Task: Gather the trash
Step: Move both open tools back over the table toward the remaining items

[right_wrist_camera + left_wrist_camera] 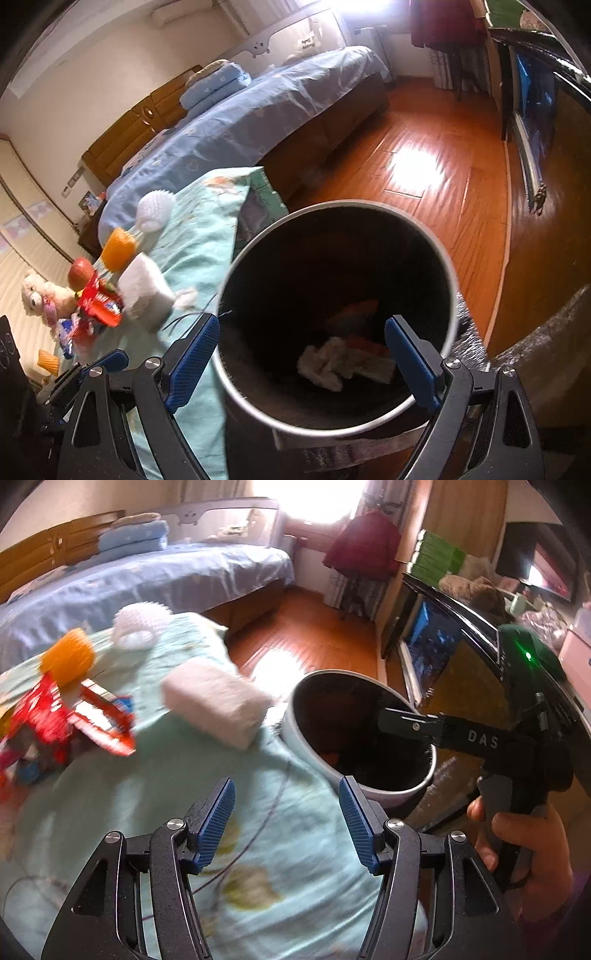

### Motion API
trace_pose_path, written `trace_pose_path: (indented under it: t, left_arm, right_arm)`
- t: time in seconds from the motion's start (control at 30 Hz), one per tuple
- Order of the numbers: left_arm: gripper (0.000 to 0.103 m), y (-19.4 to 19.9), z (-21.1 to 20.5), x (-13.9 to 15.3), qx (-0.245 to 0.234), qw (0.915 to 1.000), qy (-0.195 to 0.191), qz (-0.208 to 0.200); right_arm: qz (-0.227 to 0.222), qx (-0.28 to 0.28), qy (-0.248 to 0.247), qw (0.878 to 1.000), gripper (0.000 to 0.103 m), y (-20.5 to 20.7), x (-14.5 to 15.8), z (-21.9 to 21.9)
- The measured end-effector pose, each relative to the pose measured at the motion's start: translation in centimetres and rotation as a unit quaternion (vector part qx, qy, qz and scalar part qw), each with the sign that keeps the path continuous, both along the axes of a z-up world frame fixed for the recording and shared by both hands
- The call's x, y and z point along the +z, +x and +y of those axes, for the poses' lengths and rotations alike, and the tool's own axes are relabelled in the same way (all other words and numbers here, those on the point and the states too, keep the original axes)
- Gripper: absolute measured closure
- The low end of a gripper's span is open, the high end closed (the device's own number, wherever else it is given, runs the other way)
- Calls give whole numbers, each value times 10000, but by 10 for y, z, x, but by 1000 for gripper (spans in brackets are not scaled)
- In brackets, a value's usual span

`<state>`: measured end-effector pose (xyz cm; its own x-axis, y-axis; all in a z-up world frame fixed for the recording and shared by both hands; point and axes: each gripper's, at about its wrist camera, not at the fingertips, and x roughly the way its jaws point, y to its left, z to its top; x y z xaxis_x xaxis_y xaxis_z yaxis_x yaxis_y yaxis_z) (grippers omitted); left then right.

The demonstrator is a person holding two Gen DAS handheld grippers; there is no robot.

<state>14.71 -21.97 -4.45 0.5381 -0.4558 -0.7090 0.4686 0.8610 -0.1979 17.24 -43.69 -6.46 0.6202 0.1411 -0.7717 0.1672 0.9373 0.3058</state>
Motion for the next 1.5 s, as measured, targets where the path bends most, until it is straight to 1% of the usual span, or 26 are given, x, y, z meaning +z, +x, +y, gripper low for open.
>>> trace_pose_path:
  t: [0.13,0.27,0.4,0.5,0.63,0.83,1.0,1.17,1.33,1.5]
  left_arm:
    - [44,-2,25,-1,259,9996,-62,30]
    - [43,-3,49,-2,518,9986,-92,59]
    - [43,-6,72,-4,767,9970,-91,50]
    - [42,-8,94,-6,979,9951,-101,59]
    - [41,-8,118,-10,1251,9920,-134,110]
    - [41,-7,143,-12,1562,9875,-136,134]
    - [41,-2,152,-12,1661,9857,-196,196]
    - [41,5,151,-12,1676,9856,-143,151]
    - [41,23,153,-13,1745,9844,-118,173]
    - [42,44,155,-11,1848,9826,-136,134]
  right_arm:
    - [-40,110,-8,9999,11,-6,-3,23]
    - [-200,227,-65,9995,11,-13,-1,48]
    - [-418,371,-198,9982,3,-17,3,73]
    - [-503,452,-205,9975,3,-18,5,86]
    - [-486,596,-216,9968,3,-16,1,104]
    - [-452,816,-276,9953,3,-11,-3,126]
    - [-522,1004,-445,9926,3,-4,-2,138]
    - [-600,1054,-537,9912,3,7,1,138]
    - [-596,1057,-577,9909,3,23,2,134]
    - [-564,1201,-672,9889,5,42,-2,138]
